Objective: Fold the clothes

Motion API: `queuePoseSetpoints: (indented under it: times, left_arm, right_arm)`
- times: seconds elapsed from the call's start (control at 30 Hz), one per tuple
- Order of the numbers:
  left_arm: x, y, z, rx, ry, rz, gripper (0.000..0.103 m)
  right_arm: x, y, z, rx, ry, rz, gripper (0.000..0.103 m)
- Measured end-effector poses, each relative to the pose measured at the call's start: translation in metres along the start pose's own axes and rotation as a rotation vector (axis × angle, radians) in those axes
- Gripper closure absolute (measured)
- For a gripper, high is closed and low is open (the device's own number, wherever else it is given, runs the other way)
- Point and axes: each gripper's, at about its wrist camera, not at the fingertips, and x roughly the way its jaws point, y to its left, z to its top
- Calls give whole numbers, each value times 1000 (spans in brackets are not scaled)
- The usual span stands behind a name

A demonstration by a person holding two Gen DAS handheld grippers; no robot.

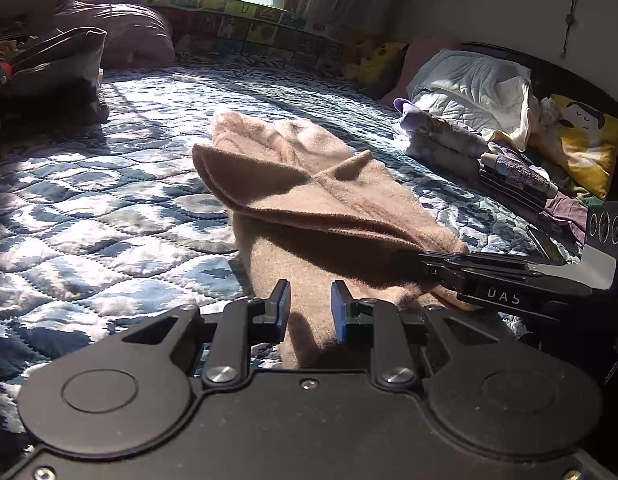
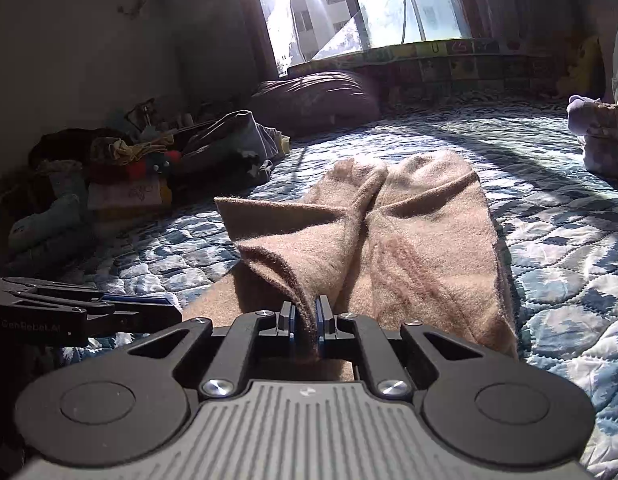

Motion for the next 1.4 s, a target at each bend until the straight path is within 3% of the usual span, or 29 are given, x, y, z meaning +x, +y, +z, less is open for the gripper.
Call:
queuePoseSetpoints:
  times: [0.23,0.3,0.43,0.67,0.7,0.77,0.87,0.97,1.1,1.2,1.33,1.4]
  left_arm:
    - [15,-17,-11,150,103,10,82]
    - [12,-13,-9,142,102,0,82]
    - [-3,2,-1,49,31,-4,82]
    - [3,24,10,-164,-7,-14,82]
    - [5,27,11,-196,-8,-18,81]
    - [10,32,13,-257,-10,-45,79]
    - [19,38,19,-331,-21,-85,71]
    - [30,46,27,-401,-34,-111,60]
    - [45,58,34,-480,-46,-93,60]
    - [55,63,42,-497,-65,-64,60]
    - [74,71,53,-493,-82,-9,64]
    - [81,75,58,-489,-88,-1,88]
  right_arm:
    - [5,-1,-11,-39,66,-57,92]
    - [3,2,-11,-72,69,-65,91]
    - [-26,-19,2,85,-38,-1,83]
    - [-57,-55,16,184,-167,-38,71]
    - [-57,-57,16,186,-166,-42,70]
    - [-53,-55,15,171,-149,-35,54]
    - [-41,-36,12,94,-99,-22,42]
    - [-26,-10,4,-1,-40,-21,41]
    - [-9,23,-7,-157,8,-44,43]
    - [-2,33,-12,-200,26,-71,45]
    - [-1,30,-12,-192,33,-108,46]
    - [-1,28,-12,-187,36,-114,46]
